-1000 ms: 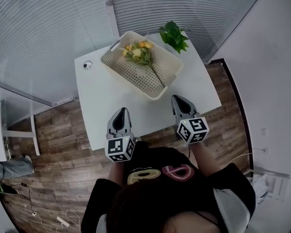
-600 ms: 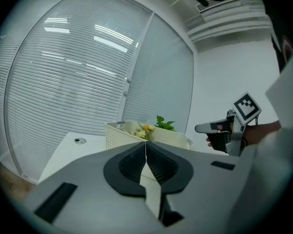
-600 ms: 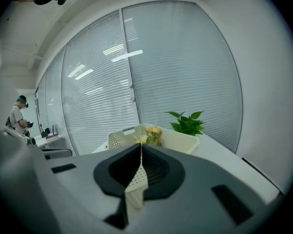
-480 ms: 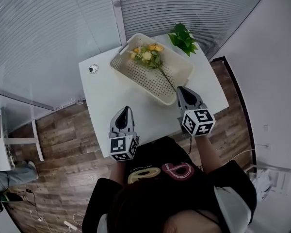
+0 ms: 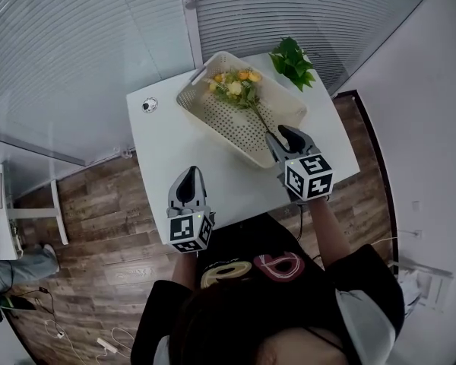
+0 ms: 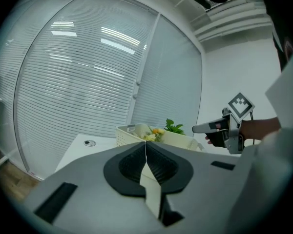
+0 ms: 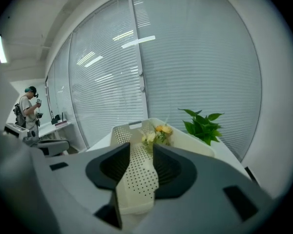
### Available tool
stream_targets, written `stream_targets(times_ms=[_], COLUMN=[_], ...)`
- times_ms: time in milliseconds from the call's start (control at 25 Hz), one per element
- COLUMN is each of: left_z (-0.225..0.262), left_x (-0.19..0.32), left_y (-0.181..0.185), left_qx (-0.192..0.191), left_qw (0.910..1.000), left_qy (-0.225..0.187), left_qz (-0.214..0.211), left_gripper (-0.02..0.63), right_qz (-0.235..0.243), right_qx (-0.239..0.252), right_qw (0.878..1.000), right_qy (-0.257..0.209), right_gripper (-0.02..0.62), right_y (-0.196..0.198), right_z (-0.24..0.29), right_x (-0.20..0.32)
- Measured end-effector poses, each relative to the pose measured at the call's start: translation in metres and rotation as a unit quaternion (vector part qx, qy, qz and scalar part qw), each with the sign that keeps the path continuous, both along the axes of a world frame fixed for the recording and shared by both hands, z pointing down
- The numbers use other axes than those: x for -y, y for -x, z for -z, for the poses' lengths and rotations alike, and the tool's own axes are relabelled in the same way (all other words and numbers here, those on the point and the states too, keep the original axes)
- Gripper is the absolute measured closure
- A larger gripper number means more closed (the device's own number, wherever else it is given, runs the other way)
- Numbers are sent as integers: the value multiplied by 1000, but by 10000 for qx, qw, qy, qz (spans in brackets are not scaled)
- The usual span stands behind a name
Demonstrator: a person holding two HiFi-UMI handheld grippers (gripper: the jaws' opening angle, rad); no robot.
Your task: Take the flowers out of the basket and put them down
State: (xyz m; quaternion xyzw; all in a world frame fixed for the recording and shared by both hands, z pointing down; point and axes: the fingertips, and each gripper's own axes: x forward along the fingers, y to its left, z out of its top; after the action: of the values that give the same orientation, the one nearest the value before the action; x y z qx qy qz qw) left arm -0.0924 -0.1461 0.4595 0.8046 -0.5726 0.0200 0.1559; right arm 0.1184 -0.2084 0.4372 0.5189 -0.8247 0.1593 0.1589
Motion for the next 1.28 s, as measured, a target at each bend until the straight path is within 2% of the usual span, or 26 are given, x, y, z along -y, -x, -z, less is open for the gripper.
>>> stream_targets(times_ms=[200, 640, 800, 1000, 1280], left_z=[6, 9, 7, 5, -2], left_x=[1, -8, -8, -1, 8], left_y=[6, 37, 42, 34, 35], left_qx=[-31, 8, -8, 15, -10], left_qw=[9997, 9957, 9942, 9945, 9932], left_qy=[-43, -91, -58, -35, 87], left_qz=[256, 917, 1071, 1051, 1162], left_gripper=[588, 588, 588, 588, 588], right_qz=[468, 840, 893, 955, 753], right_qx=[-141, -639, -818, -875, -973], right_qw=[9985, 9911, 9871, 9814, 9744], right_qy=[261, 817, 1047, 1418, 1880], right_gripper=[399, 333, 333, 333, 333], right_y=[12, 21, 25, 28, 21], right_z=[-4, -29, -45, -68, -98], right_x=[19, 77, 89, 107, 139])
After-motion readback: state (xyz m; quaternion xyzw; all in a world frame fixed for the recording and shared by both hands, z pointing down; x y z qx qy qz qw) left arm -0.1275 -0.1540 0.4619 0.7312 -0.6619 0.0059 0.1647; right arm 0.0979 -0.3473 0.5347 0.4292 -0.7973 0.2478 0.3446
